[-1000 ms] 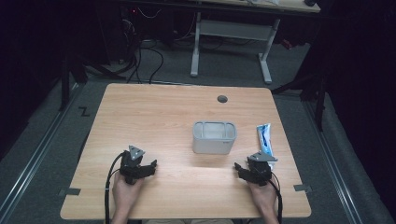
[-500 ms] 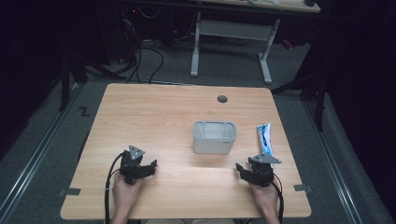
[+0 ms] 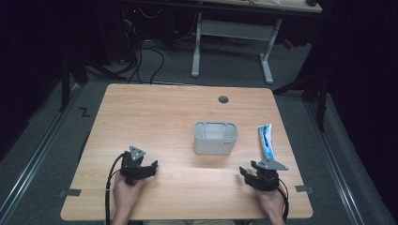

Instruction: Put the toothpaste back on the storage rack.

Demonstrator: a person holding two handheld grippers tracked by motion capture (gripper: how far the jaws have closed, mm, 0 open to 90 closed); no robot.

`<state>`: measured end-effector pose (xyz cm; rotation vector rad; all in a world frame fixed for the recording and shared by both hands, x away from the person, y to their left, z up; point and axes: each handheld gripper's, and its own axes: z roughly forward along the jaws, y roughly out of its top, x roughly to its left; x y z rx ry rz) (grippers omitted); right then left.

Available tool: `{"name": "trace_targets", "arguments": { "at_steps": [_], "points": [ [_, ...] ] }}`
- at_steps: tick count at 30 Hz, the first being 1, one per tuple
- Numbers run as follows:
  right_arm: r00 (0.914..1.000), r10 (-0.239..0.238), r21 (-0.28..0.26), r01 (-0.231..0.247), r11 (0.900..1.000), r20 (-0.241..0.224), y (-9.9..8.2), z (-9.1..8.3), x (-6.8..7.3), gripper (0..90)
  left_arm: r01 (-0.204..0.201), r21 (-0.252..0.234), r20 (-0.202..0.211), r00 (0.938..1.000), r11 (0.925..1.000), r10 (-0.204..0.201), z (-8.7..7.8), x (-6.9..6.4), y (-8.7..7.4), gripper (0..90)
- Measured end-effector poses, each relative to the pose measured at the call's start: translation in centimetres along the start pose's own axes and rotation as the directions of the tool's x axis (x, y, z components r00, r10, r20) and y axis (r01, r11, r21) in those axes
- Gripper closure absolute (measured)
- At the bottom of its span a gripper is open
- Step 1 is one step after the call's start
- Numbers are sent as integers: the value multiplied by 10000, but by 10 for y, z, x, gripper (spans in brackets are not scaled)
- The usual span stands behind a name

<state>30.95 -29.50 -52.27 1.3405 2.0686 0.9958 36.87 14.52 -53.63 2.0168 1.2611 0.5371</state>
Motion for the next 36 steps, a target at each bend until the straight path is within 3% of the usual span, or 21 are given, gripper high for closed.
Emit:
{"name": "trace_targets", "arguments": {
  "at_steps": [10,19,22,27,31,36],
  "points": [
    [9994,294,-169,-291,9994,168,-7,-9,-5,436,3,1,1,10000,10000,-3,0,0,0,225],
    [9975,311,65,-316,9995,632,-9,-17,-9,431,0,1,0,10000,10000,0,0,0,0,226],
    [9980,355,75,-359,9993,529,-8,-20,-12,433,1,-1,0,10000,10000,-1,0,0,0,226],
    [9981,487,-209,-480,9986,382,-3,-27,-20,430,5,-16,-29,10000,10000,-5,0,0,0,225],
    [9952,473,-525,-430,9977,855,0,-36,-23,413,3,-13,-34,10000,10000,-3,0,0,0,224],
    [9944,585,-468,-545,9974,884,0,-40,-31,416,4,-14,-27,10000,10000,-4,0,0,0,223]
  ]
}}
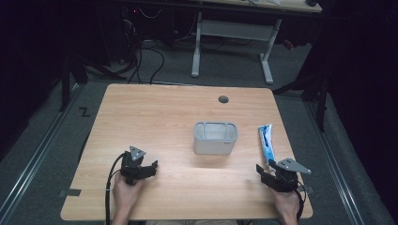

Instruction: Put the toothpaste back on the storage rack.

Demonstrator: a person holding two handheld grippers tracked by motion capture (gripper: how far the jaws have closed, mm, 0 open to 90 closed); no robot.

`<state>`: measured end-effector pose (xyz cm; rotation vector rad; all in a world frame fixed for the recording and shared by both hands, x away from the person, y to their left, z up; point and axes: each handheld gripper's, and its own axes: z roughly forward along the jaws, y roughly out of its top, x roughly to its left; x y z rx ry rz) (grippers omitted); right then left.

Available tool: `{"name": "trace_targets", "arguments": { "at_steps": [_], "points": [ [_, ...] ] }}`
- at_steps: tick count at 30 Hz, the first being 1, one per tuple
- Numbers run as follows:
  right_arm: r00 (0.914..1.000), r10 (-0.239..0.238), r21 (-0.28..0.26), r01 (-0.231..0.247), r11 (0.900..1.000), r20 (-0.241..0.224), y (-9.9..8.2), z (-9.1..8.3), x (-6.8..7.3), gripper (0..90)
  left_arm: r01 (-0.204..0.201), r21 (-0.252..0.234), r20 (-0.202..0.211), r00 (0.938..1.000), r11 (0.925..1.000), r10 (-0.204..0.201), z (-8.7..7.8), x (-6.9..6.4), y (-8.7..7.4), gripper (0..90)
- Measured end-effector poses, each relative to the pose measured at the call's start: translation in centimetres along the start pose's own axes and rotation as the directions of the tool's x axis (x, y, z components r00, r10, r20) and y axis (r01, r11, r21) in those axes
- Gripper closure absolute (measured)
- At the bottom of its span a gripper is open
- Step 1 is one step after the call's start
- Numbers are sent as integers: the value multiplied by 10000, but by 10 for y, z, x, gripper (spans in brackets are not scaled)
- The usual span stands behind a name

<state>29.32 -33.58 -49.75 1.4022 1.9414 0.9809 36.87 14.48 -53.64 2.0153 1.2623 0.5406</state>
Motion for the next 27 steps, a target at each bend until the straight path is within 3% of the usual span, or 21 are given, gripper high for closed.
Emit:
{"name": "trace_targets", "arguments": {
  "at_steps": [9,16,24,27],
  "points": [
    [9996,290,-53,-289,9996,56,4,1,-8,412,1,1,4,10000,10000,-1,0,0,0,222],
    [9969,409,-50,-406,9992,666,18,5,-22,446,-11,9,8,10000,10000,11,0,0,0,217],
    [9965,502,262,-521,9983,675,29,13,-35,472,-5,11,14,10000,10000,5,0,0,0,217],
    [9920,654,348,-695,9970,1081,35,17,-38,443,-4,10,15,10000,10000,4,0,0,0,217]
  ]
}}
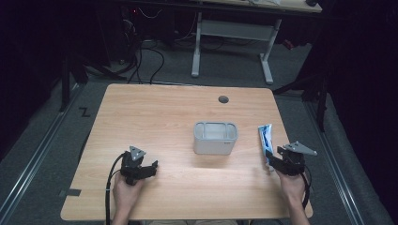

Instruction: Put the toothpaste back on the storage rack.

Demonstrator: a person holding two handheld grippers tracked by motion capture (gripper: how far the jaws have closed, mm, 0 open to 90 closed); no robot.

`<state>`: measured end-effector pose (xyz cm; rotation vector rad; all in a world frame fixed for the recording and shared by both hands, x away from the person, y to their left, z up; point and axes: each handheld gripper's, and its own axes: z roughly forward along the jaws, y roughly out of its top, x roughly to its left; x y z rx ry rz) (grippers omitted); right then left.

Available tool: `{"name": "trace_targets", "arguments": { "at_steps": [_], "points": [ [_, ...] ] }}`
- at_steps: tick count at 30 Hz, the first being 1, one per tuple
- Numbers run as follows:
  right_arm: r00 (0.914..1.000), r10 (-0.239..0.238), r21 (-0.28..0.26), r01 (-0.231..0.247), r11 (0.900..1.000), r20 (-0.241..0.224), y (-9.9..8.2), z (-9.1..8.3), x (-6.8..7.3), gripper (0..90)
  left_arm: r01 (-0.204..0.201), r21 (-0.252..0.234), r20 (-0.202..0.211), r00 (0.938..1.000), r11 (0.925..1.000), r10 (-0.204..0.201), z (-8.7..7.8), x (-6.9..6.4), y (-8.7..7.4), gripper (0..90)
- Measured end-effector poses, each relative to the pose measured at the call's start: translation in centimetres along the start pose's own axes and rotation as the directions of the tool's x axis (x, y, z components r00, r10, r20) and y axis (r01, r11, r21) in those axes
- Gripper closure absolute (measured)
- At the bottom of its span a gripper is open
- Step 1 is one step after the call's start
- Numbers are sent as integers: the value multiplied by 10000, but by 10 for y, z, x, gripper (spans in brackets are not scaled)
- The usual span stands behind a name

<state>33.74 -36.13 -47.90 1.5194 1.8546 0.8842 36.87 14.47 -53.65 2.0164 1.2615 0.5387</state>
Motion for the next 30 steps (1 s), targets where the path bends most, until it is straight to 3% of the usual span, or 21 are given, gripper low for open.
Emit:
{"name": "trace_targets", "arguments": {
  "at_steps": [3,17,22,30],
  "points": [
    [9998,58,184,-61,9998,187,6,4,-4,418,-2,2,0,10000,10000,2,0,0,0,217],
    [9995,309,1258,-315,9916,72,28,41,-15,399,24,0,4,10000,10000,-24,0,0,0,220],
    [9996,273,1416,-278,9895,54,35,50,-14,399,61,-4,4,10000,10000,-61,0,0,0,223],
    [9981,590,1655,-612,9843,181,41,64,-19,386,71,-23,-15,10000,10000,-71,0,0,0,223]
  ]
}}
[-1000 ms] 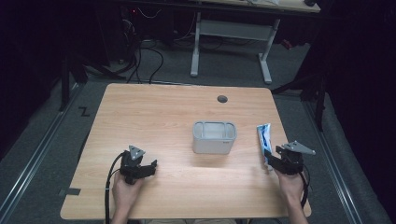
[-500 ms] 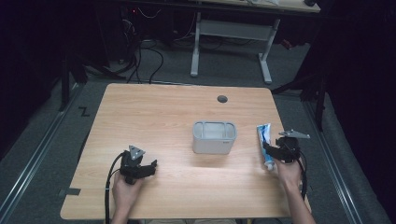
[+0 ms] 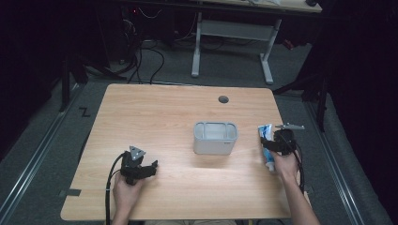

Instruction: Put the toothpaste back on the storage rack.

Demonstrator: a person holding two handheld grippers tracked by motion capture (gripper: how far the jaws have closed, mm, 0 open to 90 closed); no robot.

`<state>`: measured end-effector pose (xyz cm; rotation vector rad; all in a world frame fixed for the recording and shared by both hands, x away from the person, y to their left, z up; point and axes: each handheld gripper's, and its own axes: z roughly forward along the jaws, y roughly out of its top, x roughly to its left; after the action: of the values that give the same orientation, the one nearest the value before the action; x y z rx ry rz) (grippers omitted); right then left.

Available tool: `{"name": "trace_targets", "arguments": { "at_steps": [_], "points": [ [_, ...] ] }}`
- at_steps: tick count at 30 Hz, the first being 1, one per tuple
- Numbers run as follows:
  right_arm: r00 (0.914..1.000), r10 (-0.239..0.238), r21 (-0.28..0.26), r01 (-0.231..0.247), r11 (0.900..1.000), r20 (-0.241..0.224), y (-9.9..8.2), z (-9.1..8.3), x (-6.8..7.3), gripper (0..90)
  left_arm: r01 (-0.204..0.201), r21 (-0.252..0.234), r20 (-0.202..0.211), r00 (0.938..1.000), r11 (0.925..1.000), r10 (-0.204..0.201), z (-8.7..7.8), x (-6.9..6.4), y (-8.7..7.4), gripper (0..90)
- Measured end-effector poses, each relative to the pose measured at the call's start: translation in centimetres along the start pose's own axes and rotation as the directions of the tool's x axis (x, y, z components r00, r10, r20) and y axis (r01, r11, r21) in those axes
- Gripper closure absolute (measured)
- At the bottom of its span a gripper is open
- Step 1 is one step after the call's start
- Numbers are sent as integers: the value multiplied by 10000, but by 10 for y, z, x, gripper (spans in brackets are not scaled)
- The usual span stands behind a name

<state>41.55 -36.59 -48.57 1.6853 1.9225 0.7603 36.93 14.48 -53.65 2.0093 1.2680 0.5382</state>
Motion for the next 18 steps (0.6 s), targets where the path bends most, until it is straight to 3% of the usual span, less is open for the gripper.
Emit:
{"name": "trace_targets", "arguments": {
  "at_steps": [6,15,18],
  "points": [
    [9991,427,402,-429,9983,50,0,14,-10,381,3,4,-6,10000,10000,-3,0,0,0,223],
    [9991,194,981,-230,9949,374,13,27,-6,378,1,3,-6,10000,10000,-1,0,0,0,222],
    [9987,-18,1415,-54,9899,512,17,35,-2,403,0,4,-7,10000,10000,0,0,0,0,222]
  ]
}}
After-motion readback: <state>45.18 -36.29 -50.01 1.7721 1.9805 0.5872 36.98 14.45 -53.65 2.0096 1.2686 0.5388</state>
